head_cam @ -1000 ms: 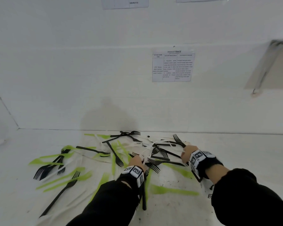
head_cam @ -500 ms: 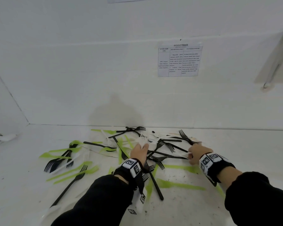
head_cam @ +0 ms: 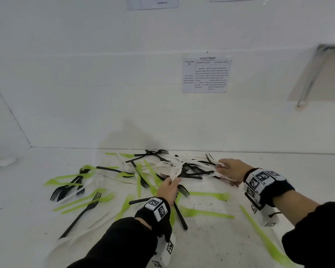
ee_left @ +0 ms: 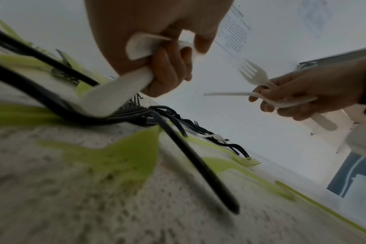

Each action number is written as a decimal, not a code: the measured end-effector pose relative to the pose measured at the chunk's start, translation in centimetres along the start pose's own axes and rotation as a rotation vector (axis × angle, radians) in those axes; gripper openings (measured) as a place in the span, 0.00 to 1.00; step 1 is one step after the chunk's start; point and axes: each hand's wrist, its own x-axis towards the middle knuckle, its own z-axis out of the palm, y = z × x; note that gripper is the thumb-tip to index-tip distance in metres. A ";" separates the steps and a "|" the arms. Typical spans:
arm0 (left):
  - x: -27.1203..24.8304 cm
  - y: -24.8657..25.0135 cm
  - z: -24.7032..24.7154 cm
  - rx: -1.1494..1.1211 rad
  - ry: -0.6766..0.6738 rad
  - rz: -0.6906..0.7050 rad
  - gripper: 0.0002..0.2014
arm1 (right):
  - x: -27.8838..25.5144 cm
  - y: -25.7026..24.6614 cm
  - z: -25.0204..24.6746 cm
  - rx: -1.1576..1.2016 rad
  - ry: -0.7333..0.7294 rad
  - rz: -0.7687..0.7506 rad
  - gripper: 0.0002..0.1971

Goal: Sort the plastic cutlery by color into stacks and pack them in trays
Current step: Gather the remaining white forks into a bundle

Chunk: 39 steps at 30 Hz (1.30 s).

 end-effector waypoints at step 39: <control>0.4 2.4 -2.1 -0.060 -0.243 0.031 0.07 | 6.1 -5.1 4.2 0.675 -0.051 -0.106 0.09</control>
